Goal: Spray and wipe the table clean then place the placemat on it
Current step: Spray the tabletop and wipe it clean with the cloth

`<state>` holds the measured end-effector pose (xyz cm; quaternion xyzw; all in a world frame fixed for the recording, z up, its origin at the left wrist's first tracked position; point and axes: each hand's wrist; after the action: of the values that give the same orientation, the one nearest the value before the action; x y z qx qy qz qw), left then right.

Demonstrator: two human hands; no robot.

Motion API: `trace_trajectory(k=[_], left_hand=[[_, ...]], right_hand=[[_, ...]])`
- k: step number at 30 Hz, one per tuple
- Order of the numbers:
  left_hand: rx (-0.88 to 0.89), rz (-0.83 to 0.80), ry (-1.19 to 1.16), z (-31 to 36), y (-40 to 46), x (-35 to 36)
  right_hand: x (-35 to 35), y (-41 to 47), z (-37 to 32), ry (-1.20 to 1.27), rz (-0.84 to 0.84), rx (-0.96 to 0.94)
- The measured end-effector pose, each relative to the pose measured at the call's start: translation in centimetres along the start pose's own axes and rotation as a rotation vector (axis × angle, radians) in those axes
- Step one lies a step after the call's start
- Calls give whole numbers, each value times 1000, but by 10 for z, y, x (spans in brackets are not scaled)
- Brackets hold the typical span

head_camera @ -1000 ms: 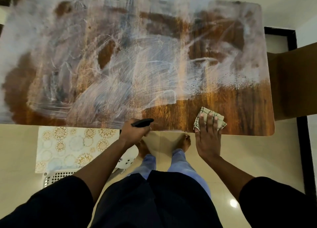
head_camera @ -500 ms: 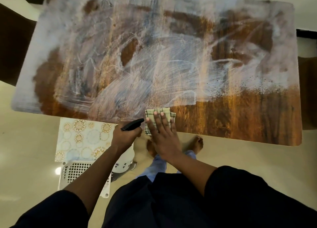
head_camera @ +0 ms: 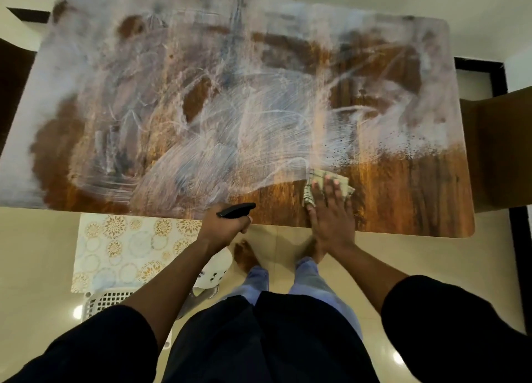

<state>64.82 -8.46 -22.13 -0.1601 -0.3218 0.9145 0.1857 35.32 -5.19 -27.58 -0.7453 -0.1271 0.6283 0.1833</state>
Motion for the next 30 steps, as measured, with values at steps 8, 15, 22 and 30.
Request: trace_trajectory(k=[8, 15, 22, 30], left_hand=[[5, 26, -12, -1, -4, -2], [-40, 90, -60, -9, -14, -14], [-5, 11, -53, 6, -16, -19], [6, -60, 55, 47, 16, 25]], right_hand=[[-19, 10, 35, 158, 5, 275], [-8, 14, -71, 6, -87, -136], [-9, 27, -113, -134, -154, -566], [-33, 31, -8, 165, -158, -109]])
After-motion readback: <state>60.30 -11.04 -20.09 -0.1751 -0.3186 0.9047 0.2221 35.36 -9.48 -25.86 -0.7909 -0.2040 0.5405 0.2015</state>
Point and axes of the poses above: each hand's wrist, its own y-axis towards the middle knuckle, its own x-axis out of the palm, z = x × y, and after that the axes turned 10 degrees about -z, right-handed
